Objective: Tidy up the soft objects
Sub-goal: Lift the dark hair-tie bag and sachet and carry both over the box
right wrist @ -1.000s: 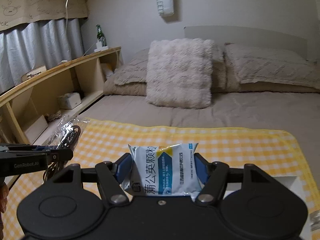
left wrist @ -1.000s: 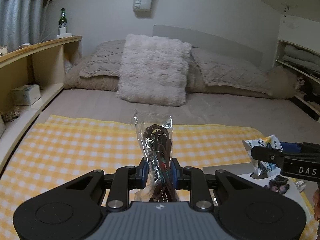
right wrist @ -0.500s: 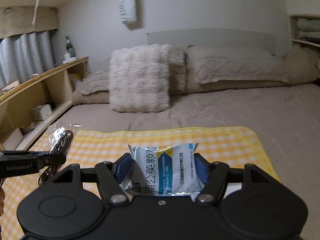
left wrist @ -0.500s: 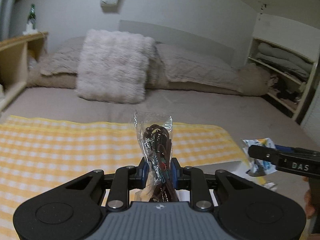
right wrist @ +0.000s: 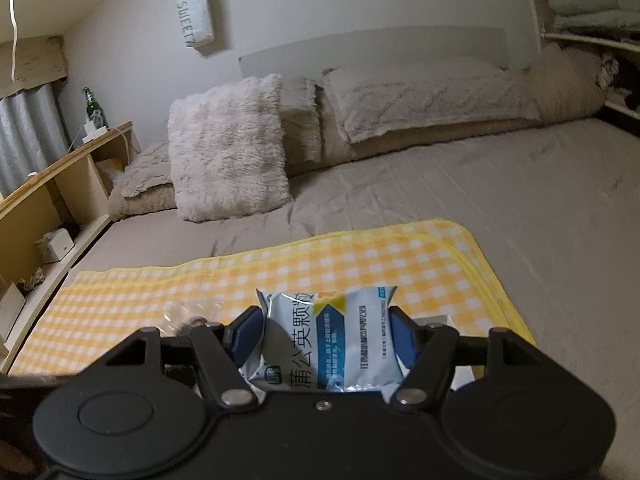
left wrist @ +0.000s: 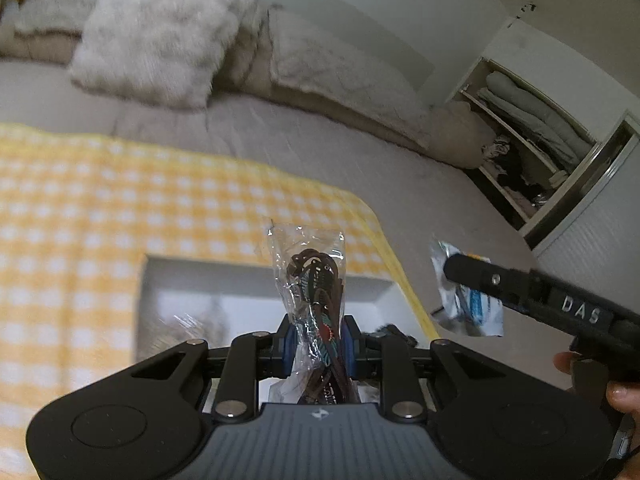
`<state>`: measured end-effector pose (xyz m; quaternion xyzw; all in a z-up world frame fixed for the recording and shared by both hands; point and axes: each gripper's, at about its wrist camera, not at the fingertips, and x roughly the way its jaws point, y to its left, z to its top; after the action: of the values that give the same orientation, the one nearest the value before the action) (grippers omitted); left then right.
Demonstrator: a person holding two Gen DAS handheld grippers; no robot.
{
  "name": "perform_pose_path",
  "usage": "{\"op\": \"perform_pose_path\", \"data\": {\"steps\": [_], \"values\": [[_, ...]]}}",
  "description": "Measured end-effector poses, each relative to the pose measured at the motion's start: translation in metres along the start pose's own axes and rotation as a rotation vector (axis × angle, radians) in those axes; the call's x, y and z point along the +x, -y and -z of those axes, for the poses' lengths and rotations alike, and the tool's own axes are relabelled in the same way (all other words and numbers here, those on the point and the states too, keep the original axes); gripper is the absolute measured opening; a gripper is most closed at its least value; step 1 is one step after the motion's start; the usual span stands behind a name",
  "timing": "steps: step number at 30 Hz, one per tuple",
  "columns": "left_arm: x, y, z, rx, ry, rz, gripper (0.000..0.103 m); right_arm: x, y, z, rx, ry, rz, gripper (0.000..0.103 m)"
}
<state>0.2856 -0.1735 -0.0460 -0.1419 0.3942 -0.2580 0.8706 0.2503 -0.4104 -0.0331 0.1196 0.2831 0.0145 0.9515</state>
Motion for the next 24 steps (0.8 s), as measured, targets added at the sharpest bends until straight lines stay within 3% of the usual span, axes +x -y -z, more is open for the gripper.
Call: {"op": "perform_pose_path", "data": {"steps": [5,13,18,24], "values": [[0.037,-0.001,0.016,-0.036,-0.062,0.034,0.025,0.012,0.008,0.001,0.028,-0.037,-0.004,0.068],[0.072,-0.021,0.025,-0.076,-0.062,-0.030,0.025,0.043,0.013,0.009,0.175,-0.161,-0.045,0.068],[0.082,-0.026,0.026,-0.056,-0.067,-0.065,0.027,0.064,0.010,0.015,0.183,-0.189,-0.042,0.069],[0.085,-0.030,0.026,-0.018,-0.075,-0.082,0.027,0.094,0.016,0.020,0.257,-0.199,-0.147,0.070]]}}
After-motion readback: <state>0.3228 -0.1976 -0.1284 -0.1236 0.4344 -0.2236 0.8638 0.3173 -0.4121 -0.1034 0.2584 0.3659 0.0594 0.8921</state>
